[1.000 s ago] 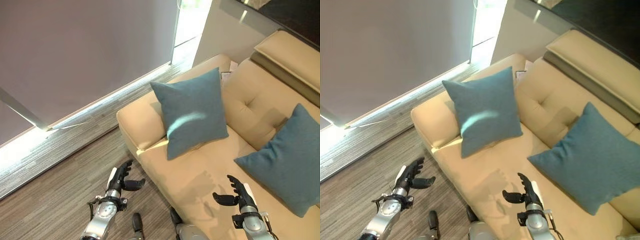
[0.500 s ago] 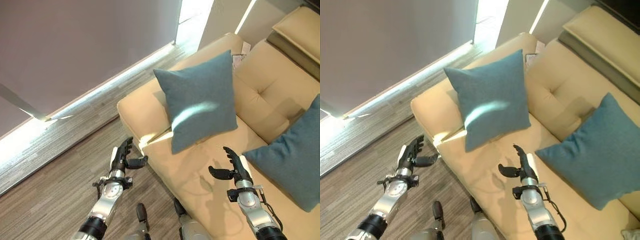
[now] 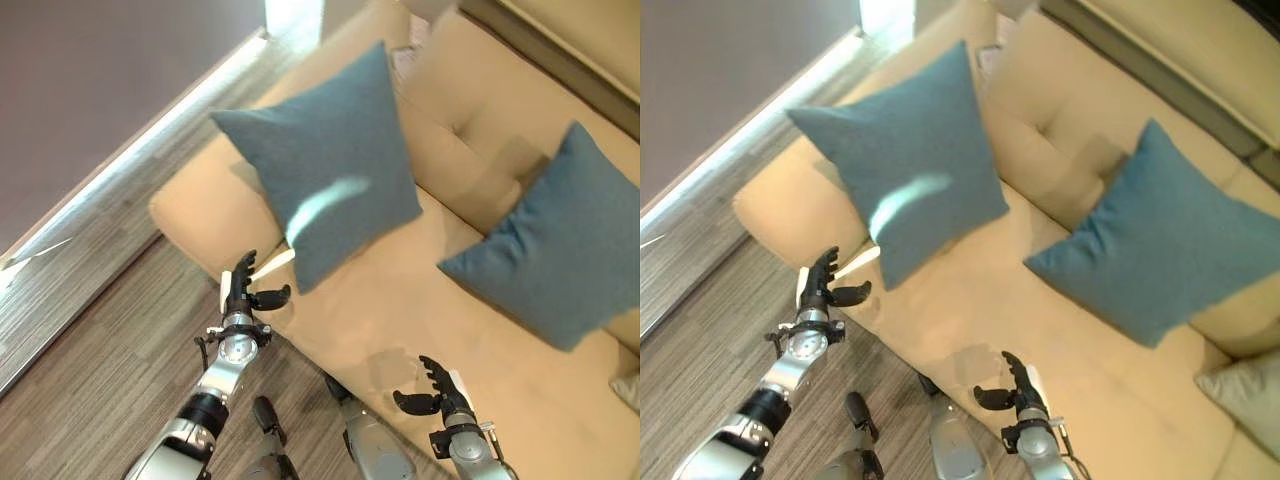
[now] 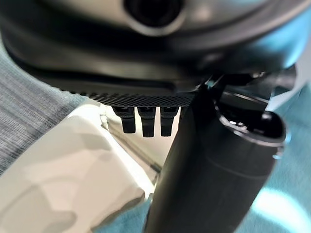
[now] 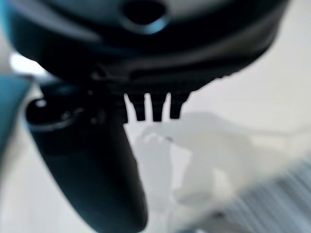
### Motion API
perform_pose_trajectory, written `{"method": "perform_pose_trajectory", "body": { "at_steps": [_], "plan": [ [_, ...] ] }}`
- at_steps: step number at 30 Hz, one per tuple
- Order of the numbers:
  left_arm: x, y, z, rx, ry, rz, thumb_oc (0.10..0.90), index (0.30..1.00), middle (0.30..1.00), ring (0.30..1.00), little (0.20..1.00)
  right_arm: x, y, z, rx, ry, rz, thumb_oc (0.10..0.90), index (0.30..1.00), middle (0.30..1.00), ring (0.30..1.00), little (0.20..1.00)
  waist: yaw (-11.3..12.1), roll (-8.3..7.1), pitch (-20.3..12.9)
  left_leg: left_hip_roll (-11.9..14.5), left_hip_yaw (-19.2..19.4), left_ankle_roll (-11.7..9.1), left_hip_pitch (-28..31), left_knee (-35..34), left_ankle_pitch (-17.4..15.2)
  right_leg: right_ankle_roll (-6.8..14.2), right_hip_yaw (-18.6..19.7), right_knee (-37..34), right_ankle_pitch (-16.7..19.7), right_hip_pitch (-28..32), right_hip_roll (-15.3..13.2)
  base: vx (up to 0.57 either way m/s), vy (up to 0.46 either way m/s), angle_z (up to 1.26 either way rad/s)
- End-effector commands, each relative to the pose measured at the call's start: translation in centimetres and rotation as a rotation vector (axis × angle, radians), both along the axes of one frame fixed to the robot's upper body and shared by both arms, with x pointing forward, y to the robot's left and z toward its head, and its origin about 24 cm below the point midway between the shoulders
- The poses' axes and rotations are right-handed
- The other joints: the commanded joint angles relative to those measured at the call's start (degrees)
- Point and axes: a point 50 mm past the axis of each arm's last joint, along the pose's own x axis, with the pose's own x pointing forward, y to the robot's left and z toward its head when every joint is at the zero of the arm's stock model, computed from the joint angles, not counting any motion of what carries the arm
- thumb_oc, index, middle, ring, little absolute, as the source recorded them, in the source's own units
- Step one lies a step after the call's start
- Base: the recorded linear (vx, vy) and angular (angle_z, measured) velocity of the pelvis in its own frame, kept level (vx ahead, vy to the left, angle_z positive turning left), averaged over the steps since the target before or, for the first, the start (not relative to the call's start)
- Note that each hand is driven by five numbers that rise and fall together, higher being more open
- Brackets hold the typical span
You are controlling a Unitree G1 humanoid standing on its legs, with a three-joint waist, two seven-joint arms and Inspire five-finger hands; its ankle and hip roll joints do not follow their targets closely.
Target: Pick up all the scattered cushions and arrange them neatly on the sofa.
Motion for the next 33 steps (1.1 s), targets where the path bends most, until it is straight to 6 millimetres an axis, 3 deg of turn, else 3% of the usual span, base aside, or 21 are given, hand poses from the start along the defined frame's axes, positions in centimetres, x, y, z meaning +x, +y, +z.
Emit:
{"method": "perform_pose_trajectory", "body": {
  "at_steps": [1, 4, 10, 11, 12, 13, 14, 26, 29, 33],
  "plan": [
    [2.4, -1.1, 4.2, -0.102, -0.192, 0.037, 0.8, 0.9, 0.9, 0.9, 0.9, -1.1, -1.8, 0.7, -0.005, -0.044, -0.031, 0.8, 0.9, 0.9, 0.9, 0.9, -0.62, -0.88, -4.08, 0.89, 1.74, -3.73, 2.79, 0.08, -6.51, 1.32, 1.83, 5.25, -1.95, -5.46, 3.57, 0.0, -0.014, -0.11],
    [4.0, -0.8, 6.4, -0.074, -0.231, 0.035, 0.8, 0.9, 0.9, 0.9, 0.9, -1.8, -1.8, 0.3, 0.02, -0.019, -0.037, 0.8, 0.9, 0.9, 0.9, 0.9, -2.81, -0.32, -3.42, 1.05, 2.9, -3.96, 2.68, 0.08, -6.45, 1.71, 2.76, 5.19, -1.52, -6.21, 3.97, 0.0, 0.006, -0.21],
    [5.4, 0.0, 8.4, 0.016, -0.248, 0.006, 0.8, 0.9, 0.9, 0.9, 0.9, -1.4, -2.3, 0.4, 0.013, -0.024, -0.03, 0.8, 0.9, 0.9, 0.9, 0.9, -4.51, 0.86, -3.24, 1.5, 4.73, -4.13, 2.7, 0.08, -6.72, 2.11, 3.99, 4.95, -1.07, -7.14, 4.65, 0.01, -0.004, -0.31],
    [5.4, 0.0, 8.4, 0.016, -0.248, 0.006, 0.765, 0.848, 0.848, 0.848, 0.848, -1.4, -2.3, 0.4, 0.013, -0.024, -0.03, 0.8, 0.9, 0.9, 0.9, 0.9, -4.5, 0.85, -3.23, 1.5, 4.74, -4.13, 2.7, 0.08, -6.72, 2.11, 4.0, 4.95, -1.07, -7.14, 4.65, 0.02, -0.021, -0.27],
    [5.4, -0.2, 8.4, 0.01, -0.249, 0.0, 0.477, 0.415, 0.415, 0.415, 0.415, -1.3, -2.5, 0.5, 0.013, -0.026, -0.038, 0.8, 0.9, 0.9, 0.9, 0.9, -4.7, 0.95, -3.25, 1.56, 4.9, -4.14, 2.87, 0.08, -6.73, 2.12, 4.07, 4.93, -1.08, -7.12, 4.77, 0.01, -0.008, -0.15],
    [5.4, -0.2, 8.4, 0.01, -0.25, 0.0, 0.477, 0.415, 0.415, 0.415, 0.415, -1.3, -2.5, 0.5, 0.013, -0.026, -0.039, 0.8, 0.9, 0.9, 0.9, 0.9, -4.69, 0.95, -3.24, 1.56, 4.91, -4.14, 2.88, 0.08, -6.74, 2.12, 4.08, 4.94, -1.08, -7.12, 4.78, 0.02, -0.027, -0.11],
    [5.5, -0.4, 8.6, -0.019, -0.259, -0.006, 0.4, 0.3, 0.3, 0.3, 0.3, -1.3, -2.7, 0.5, 0.015, -0.028, -0.055, 0.8, 0.9, 0.9, 0.9, 0.9, -4.85, 1.11, -3.33, 1.66, 5.26, -4.19, 3.36, 0.08, -6.83, 2.07, 4.27, 5.05, -1.28, -6.9, 4.97, 0.02, -0.029, -0.05],
    [4.9, -2.2, 9.1, -0.174, -0.321, -0.073, 0.4, 0.3, 0.3, 0.3, 0.3, -2.1, -4.3, 0.8, 0.021, -0.033, -0.125, 0.8, 0.9, 0.9, 0.9, 0.9, -5.15, 1.75, -4.51, 1.98, 5.45, -4.46, 6.09, 0.08, -7.23, 1.22, 3.86, 5.38, -2.3, -4.75, 5.55, 0.0, -0.03, -0.02],
    [3.5, -4.7, 8.9, -0.275, -0.354, -0.202, 0.4, 0.3, 0.3, 0.3, 0.3, -2.5, -4.4, 0.6, 0.025, -0.018, -0.128, 0.8, 0.9, 0.9, 0.9, 0.9, -4.19, 1.91, -5.22, 2.05, 4.69, -4.45, 7.48, 0.08, -7.24, 0.72, 3.18, 5.28, -2.98, -2.6, 5.54, 0.0, -0.041, 0.04],
    [2.6, -5.7, 8.4, -0.277, -0.356, -0.261, 0.4, 0.3, 0.3, 0.3, 0.3, -3.0, -4.2, 0.4, 0.022, 0.001, -0.118, 0.8, 0.9, 0.9, 0.9, 0.9, -3.43, 1.85, -5.56, 2.09, 4.15, -4.41, 8.33, 0.08, -7.27, 0.47, 2.72, 5.12, -3.35, -1.18, 5.47, -0.01, -0.02, 0.2]
  ]
}}
